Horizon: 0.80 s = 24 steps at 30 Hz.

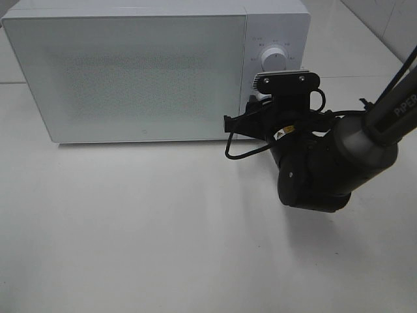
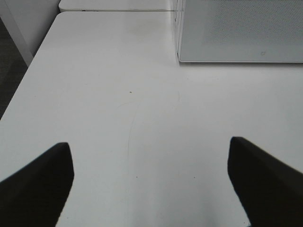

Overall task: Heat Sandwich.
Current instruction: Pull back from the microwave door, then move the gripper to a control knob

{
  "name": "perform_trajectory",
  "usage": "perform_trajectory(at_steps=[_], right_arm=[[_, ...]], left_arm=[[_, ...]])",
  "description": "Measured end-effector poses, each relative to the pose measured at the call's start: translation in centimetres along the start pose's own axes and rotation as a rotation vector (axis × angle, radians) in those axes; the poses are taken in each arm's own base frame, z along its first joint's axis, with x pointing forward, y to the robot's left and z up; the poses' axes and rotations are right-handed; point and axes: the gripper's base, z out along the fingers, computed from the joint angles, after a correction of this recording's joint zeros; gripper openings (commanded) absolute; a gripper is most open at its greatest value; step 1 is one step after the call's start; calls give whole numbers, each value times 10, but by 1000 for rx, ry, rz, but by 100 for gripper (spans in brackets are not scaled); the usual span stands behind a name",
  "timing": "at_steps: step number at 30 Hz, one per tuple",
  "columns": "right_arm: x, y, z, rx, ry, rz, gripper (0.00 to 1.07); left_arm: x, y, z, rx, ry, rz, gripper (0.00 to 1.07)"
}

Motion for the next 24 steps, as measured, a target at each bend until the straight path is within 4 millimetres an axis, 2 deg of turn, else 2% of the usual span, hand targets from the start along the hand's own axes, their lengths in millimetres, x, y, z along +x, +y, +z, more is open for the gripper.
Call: perform_trajectory(at_steps=[13, 16, 17, 18, 19, 20, 24], right_arm=[[4, 0, 1, 3, 7, 22, 37], [4, 0, 1, 3, 7, 26, 25], [4, 0, 1, 3, 7, 28, 11], [4, 0, 1, 3, 7, 28, 11], [4, 0, 1, 3, 7, 28, 3], [4, 0, 1, 3, 7, 28, 0], [4, 0, 1, 3, 7, 29, 0]], left_arm=[[0, 0, 0, 0, 0, 0, 81], [0, 0, 0, 0, 0, 0, 81], [0, 0, 0, 0, 0, 0, 81], [0, 0, 0, 0, 0, 0, 81], [0, 0, 0, 0, 0, 0, 81], [0, 0, 0, 0, 0, 0, 81], [0, 0, 0, 0, 0, 0, 81]])
